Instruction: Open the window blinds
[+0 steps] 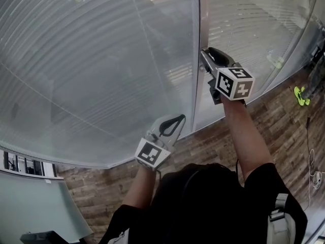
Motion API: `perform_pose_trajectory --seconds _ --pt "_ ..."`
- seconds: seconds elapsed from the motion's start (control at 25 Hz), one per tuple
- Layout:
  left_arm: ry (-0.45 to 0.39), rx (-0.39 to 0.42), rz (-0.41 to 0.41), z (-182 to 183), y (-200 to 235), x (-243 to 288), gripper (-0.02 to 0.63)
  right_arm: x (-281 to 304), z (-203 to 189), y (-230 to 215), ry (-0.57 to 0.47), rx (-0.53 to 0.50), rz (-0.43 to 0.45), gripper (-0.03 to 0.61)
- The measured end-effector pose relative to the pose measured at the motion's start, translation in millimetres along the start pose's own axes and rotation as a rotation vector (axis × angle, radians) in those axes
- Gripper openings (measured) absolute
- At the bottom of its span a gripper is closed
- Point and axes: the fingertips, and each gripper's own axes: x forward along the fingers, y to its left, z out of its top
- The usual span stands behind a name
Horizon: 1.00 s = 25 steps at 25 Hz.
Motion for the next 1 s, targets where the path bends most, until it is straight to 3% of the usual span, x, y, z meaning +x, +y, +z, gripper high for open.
perform_pose_trajectory --seconds 0.24,0.4,0.52,0.72,1.0 --pt "-0.022 0.023 -0.004 2 5 -2 0.004 0 1 -1 -0.007 0.005 -0.011 0.132" --pt "0.015 -0.008 -0.014 5 3 -2 0.005 0 1 -2 -0.001 -0.006 -0.004 0.135" --pt "0.007 -0.014 -0.022 6 3 -1 0.004 -2 0 -1 0.012 -0.046 0.004 0.186" --pt "-0.005 0.012 -0.018 -1 5 1 0.005 -5 -8 0 0.053 -0.23 0.001 0.209" --pt "-0.01 0.002 -0.018 -3 4 2 0.005 -8 -9 12 0.127 -0.652 -0.009 0.212"
